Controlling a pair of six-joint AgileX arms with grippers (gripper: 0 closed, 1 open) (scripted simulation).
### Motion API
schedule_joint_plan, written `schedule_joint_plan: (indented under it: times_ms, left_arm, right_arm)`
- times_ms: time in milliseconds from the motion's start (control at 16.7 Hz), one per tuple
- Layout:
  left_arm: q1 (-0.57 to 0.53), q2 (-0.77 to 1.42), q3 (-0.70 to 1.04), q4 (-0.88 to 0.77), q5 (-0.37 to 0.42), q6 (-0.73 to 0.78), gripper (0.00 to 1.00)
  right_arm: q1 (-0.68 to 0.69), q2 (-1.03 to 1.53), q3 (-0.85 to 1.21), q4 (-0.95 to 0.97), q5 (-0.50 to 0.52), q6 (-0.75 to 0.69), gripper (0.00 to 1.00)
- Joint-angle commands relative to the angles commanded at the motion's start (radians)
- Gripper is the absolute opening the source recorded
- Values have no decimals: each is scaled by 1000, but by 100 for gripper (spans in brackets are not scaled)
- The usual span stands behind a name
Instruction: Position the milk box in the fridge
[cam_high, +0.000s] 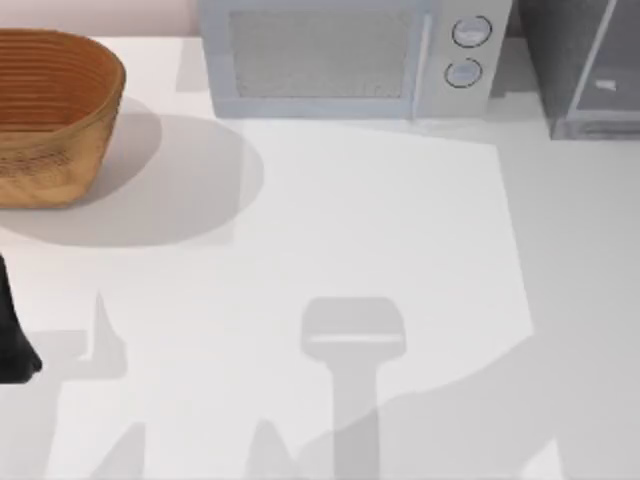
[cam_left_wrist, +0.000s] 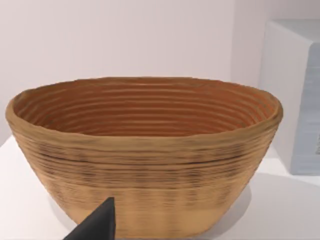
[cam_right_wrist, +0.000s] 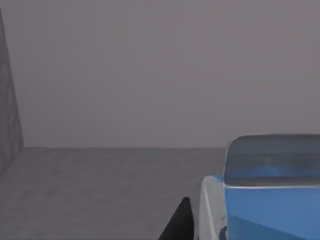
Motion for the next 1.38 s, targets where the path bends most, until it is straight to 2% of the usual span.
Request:
schedule_joint_plan:
  times_ms: [960, 1320, 1380]
  left_arm:
    - [0, 0, 0, 0, 0, 0, 100]
    - [0, 0, 0, 0, 0, 0, 100]
    - [0, 0, 0, 0, 0, 0, 100]
  right_arm:
    - [35, 152, 378, -224, 34, 0, 0]
    - [38, 160, 400, -243, 38, 0, 0]
    - [38, 160, 400, -243, 38, 0, 8]
